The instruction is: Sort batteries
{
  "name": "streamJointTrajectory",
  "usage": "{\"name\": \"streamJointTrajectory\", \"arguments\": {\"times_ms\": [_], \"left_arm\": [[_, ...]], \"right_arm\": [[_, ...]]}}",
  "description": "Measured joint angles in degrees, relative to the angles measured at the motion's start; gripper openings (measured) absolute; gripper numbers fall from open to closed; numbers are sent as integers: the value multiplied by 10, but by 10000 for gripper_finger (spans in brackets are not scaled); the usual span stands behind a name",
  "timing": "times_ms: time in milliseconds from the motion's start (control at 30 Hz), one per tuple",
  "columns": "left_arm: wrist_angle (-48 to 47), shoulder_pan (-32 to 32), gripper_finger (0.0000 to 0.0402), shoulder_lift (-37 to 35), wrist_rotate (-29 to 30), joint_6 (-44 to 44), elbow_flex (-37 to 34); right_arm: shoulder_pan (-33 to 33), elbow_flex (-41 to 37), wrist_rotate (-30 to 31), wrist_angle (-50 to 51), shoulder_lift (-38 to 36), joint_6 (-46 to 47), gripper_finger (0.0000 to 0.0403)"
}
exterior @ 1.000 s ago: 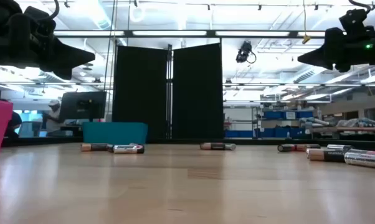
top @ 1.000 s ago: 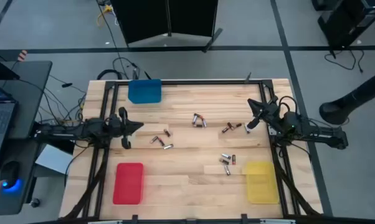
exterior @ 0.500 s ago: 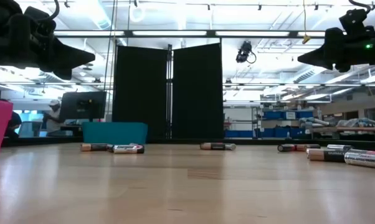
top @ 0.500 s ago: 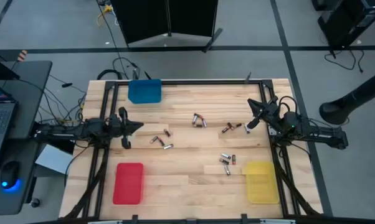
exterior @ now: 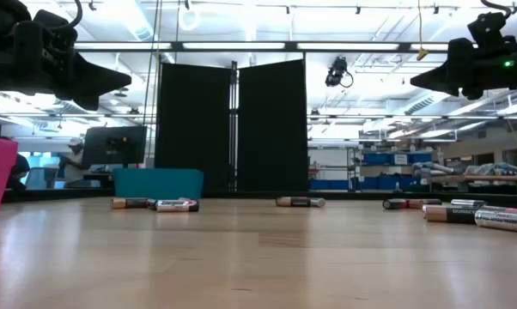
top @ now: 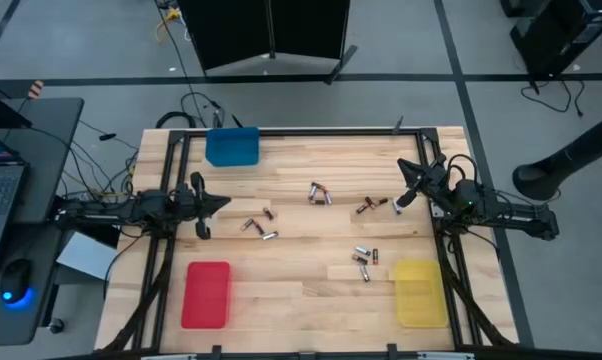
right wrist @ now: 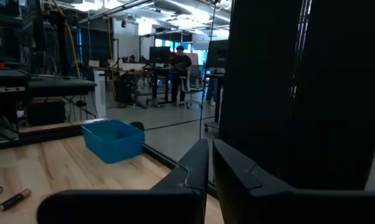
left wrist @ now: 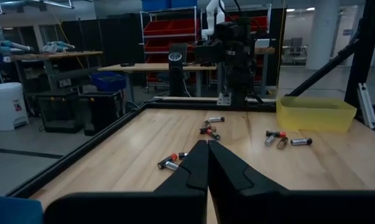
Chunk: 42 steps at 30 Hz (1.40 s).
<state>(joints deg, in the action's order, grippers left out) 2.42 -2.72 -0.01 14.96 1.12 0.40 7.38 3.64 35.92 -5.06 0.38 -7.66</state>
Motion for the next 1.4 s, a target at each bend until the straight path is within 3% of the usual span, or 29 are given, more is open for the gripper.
{"name": "streamJointTrajectory", "arguments": {"times_ms": [1400], "left_arm": [[19, 0, 12, 0, -6, 1, 0]], "right_arm": [[0, 0, 0, -1, 0, 0, 36]]}}
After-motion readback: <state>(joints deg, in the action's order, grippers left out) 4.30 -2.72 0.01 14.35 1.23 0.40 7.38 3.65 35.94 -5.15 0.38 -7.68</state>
